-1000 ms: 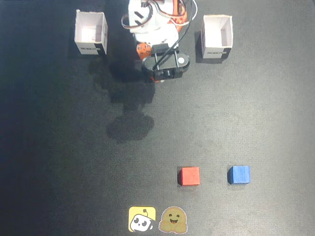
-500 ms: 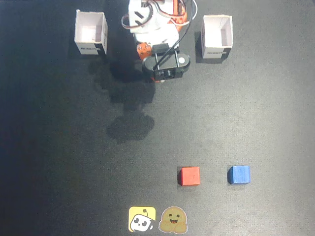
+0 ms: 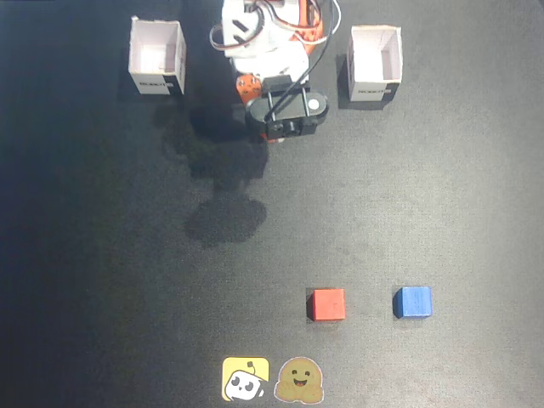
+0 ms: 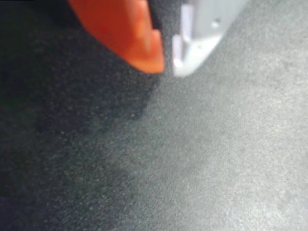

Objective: Put the red cube in the right box and the blue cube in the left box.

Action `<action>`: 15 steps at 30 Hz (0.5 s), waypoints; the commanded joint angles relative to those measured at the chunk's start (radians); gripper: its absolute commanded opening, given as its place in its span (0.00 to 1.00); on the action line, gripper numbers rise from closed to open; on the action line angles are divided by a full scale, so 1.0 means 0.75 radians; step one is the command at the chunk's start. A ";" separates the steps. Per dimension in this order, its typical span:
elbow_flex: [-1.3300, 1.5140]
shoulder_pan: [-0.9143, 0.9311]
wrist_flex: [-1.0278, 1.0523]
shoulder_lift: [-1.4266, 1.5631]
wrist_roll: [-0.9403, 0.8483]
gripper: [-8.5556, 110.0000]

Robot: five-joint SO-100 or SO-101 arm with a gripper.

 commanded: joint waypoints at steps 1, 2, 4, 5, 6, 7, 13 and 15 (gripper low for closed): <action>-0.004 0.010 0.002 0.010 0.002 0.07; -0.004 0.012 0.002 0.010 0.002 0.08; -0.004 0.020 0.004 0.010 0.020 0.07; -0.004 0.020 0.004 0.010 0.018 0.07; -0.004 0.016 0.002 0.010 0.018 0.07; -0.004 0.006 -0.016 0.010 0.010 0.07; -0.037 0.004 -0.047 0.010 -0.002 0.07; -0.067 0.006 -0.033 0.010 -0.002 0.07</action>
